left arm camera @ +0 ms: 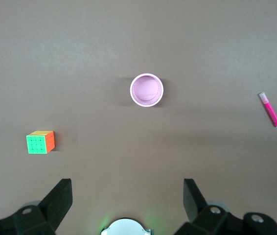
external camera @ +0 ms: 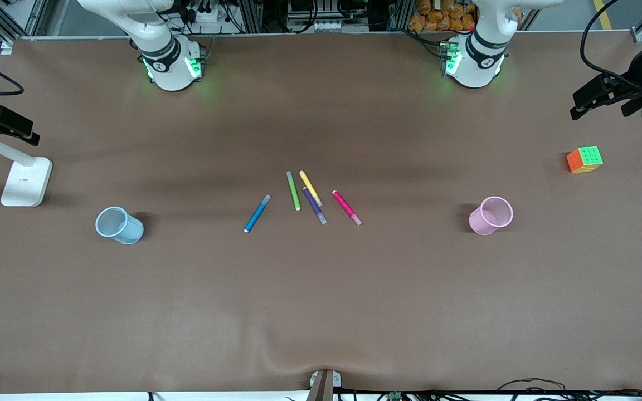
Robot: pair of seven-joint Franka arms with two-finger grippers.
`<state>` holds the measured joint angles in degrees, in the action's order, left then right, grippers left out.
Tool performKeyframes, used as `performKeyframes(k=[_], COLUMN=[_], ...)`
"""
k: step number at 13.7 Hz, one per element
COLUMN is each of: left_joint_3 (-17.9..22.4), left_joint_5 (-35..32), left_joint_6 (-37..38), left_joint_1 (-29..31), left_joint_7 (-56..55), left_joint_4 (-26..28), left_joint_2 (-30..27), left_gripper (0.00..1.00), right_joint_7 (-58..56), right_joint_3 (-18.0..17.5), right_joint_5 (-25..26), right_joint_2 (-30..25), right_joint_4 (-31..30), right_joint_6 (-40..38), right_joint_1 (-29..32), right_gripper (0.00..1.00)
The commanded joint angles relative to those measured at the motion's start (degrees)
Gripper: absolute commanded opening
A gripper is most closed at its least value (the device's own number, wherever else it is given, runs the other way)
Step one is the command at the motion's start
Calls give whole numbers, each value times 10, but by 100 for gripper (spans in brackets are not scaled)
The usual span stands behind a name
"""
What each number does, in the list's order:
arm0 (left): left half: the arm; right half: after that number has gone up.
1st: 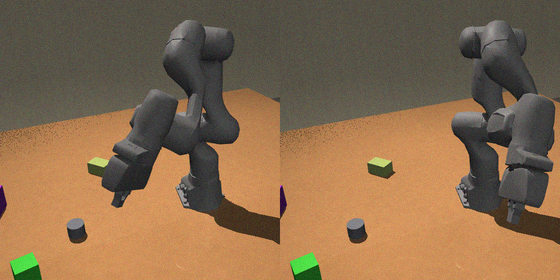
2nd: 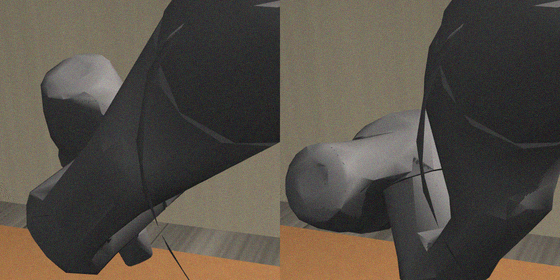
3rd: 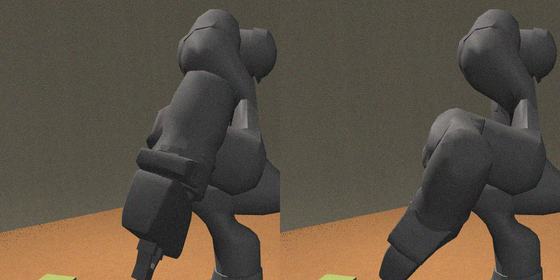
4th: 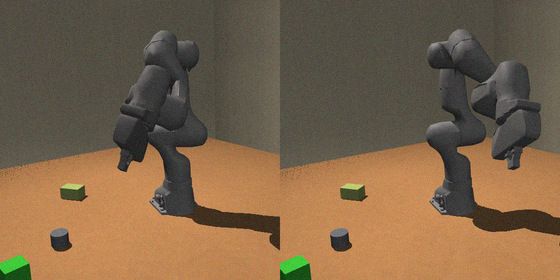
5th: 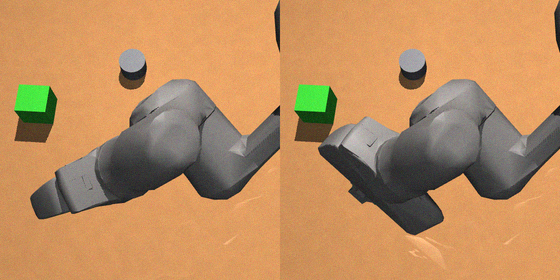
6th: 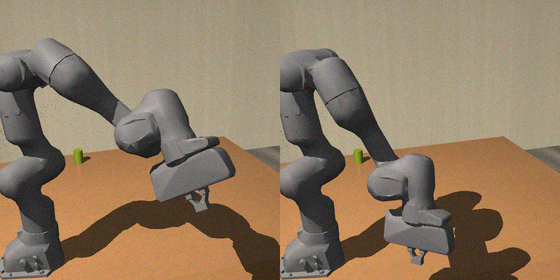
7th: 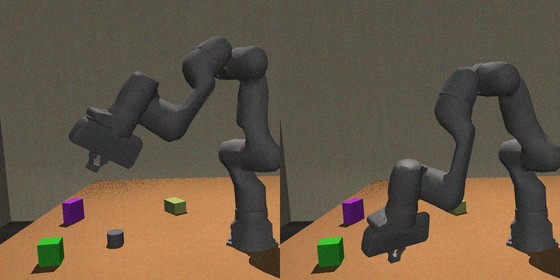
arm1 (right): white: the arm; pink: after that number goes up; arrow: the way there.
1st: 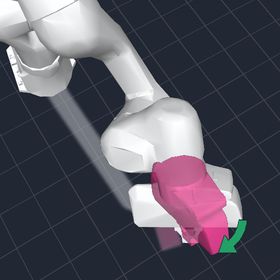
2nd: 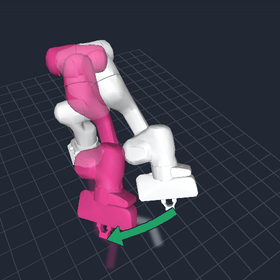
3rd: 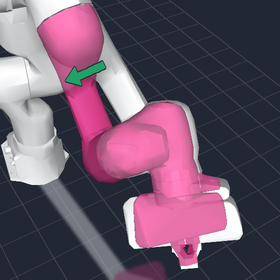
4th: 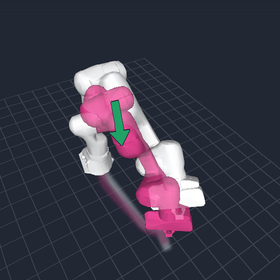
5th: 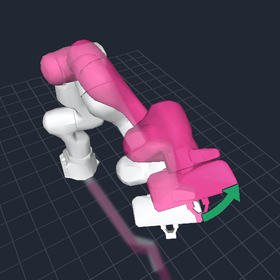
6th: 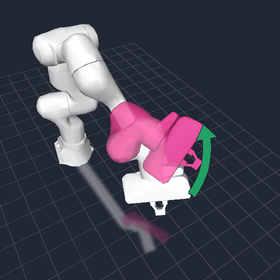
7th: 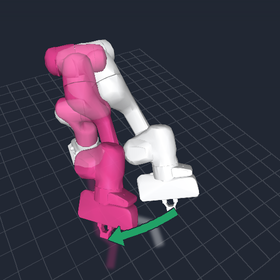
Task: Place pink and blue markers in matching cups
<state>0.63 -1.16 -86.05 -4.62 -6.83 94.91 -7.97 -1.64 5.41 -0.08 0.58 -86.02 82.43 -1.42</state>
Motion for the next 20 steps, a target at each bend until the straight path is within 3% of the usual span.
performKeyframes(k=[1,13,20], left_joint_3=[-1,-4,-63], left_joint_5=[-5,-5,-6], left_joint_6=[7,4,-18], left_joint_1=[-1,-11,-12], left_joint_7=[1,-8,-78], left_joint_4=[-2,-3,-5], left_joint_2=[2,30,79], left_gripper=[100,100,100], right_joint_7=[-5,-4,-4], right_joint_3=[-2,-2,-2], right_joint_5=[4,3,3], right_joint_2=[5,5,5], right_joint_4=[9,9,9], right_joint_6=[-7,-7,-7], right_joint_1=[5,6,6], right_gripper=[100,100,100])
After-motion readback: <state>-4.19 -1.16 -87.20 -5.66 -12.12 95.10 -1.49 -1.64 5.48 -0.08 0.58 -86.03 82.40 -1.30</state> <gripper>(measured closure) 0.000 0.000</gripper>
